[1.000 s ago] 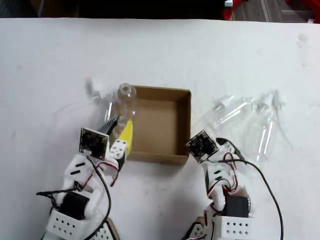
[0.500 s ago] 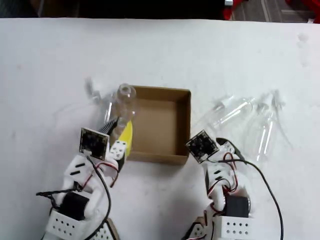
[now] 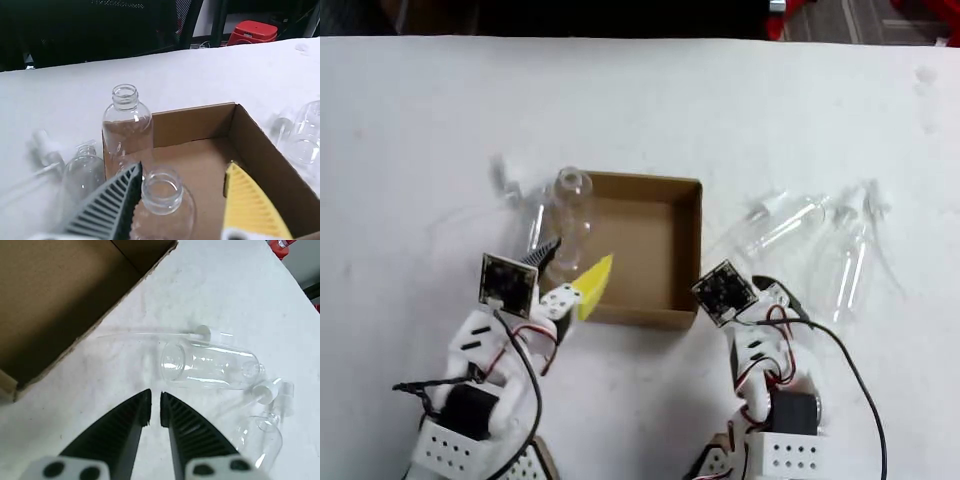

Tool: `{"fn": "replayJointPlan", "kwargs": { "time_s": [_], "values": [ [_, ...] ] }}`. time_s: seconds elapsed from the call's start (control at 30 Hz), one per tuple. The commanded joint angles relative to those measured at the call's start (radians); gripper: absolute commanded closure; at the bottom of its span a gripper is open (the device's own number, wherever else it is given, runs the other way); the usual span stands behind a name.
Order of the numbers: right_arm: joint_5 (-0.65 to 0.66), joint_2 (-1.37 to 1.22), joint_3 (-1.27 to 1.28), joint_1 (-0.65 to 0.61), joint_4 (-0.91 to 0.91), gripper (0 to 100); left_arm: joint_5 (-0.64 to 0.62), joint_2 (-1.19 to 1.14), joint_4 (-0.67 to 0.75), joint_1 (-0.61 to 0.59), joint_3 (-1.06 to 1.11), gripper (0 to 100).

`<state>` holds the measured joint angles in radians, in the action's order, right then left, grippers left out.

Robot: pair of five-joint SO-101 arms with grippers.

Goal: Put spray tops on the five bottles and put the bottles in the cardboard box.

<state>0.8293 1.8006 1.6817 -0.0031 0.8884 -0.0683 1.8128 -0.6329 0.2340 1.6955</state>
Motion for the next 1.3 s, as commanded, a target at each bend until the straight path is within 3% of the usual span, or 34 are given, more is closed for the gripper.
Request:
{"fn": "replayJointPlan", "kwargs": {
  "time_s": [0.0,0.23,0.37,0.8,1.0,1.27],
  "values": [
    [0.009,0.005,0.009,0.005,0.007,98.2,-0.021,0.013,-0.021,0.002,-0.051,75],
    [0.011,0.005,0.009,0.005,0.007,98.2,-0.023,0.013,-0.327,0.002,-0.410,74],
    [0.011,0.005,0.009,0.005,0.007,98.2,-0.023,0.013,-0.428,0.002,-0.522,74],
    [0.012,0.005,0.009,0.005,0.021,98.2,-0.015,-0.025,-0.381,-0.317,-0.540,75],
    [0.012,0.005,0.009,0.005,0.021,98.2,-0.015,-0.363,-0.249,-0.387,-0.601,75],
    [0.012,0.005,0.009,0.005,0.021,98.2,-0.012,-1.063,-0.370,-0.395,-0.993,74]
  ]
}}
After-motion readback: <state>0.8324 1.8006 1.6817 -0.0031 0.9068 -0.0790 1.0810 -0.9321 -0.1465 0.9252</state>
